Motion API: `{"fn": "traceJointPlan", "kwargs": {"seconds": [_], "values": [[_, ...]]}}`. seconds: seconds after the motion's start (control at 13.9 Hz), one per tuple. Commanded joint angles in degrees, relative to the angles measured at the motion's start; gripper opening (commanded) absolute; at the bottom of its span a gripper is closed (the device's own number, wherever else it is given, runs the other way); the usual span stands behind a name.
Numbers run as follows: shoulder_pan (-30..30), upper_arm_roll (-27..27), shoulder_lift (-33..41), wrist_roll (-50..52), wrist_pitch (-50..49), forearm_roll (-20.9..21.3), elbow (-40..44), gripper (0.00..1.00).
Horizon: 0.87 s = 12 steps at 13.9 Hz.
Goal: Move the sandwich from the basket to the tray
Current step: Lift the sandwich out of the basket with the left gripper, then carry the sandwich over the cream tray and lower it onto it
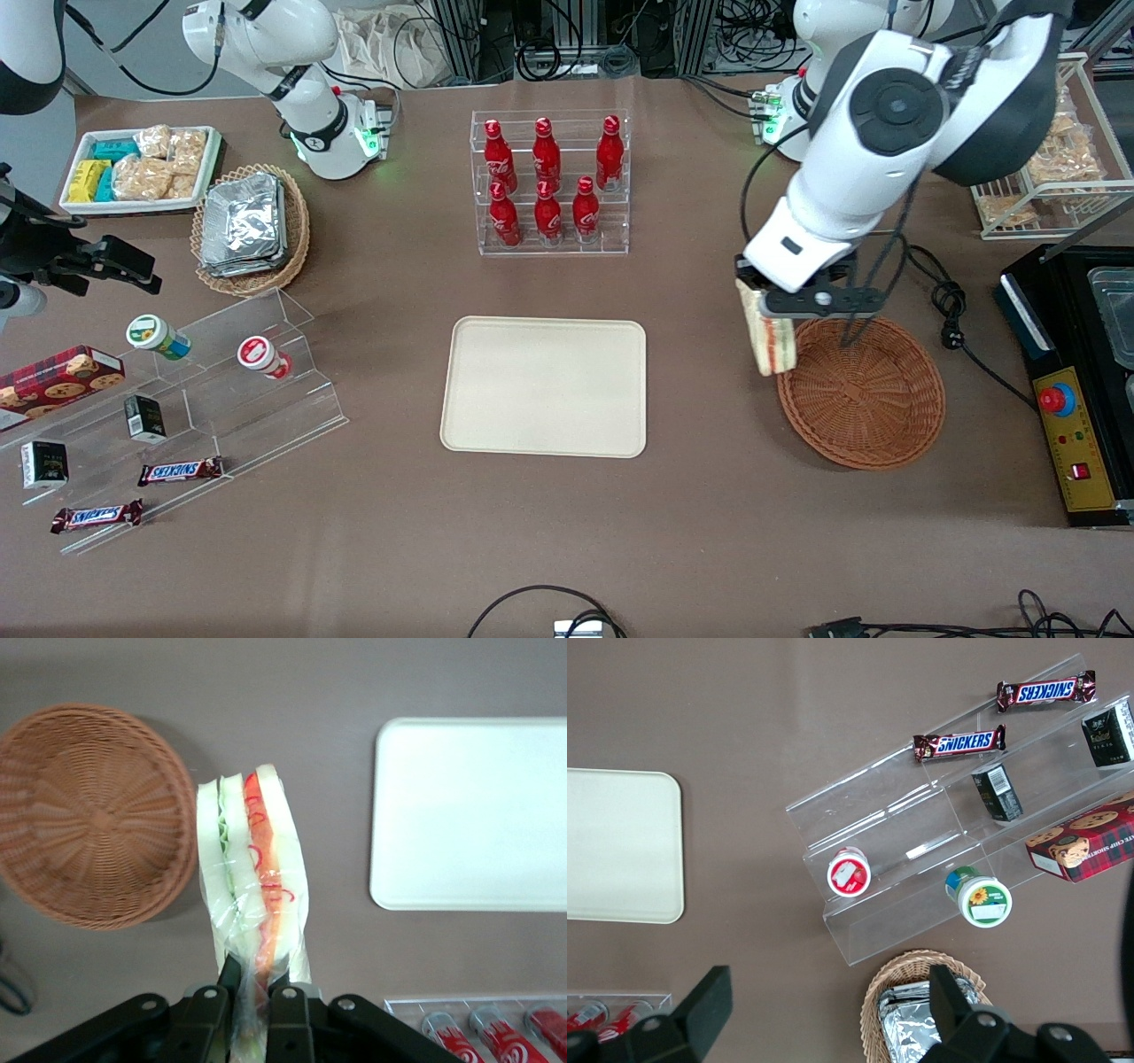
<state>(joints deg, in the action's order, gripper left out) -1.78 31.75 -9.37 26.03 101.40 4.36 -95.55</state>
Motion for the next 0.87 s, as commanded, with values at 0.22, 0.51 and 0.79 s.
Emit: {"fn": "traceJointPlan", "kwargs": {"seconds": [0.22,0.51,0.79], "values": [[5.72,2.27,-12.67,0.94,12.56,0.38,3.35,0.01],[10.21,2.00,-20.94,5.23,19.88,5.28,3.44,0.01],[11.18,2.00,-27.53,10.53,24.27,15.32,3.26,0.04]]}}
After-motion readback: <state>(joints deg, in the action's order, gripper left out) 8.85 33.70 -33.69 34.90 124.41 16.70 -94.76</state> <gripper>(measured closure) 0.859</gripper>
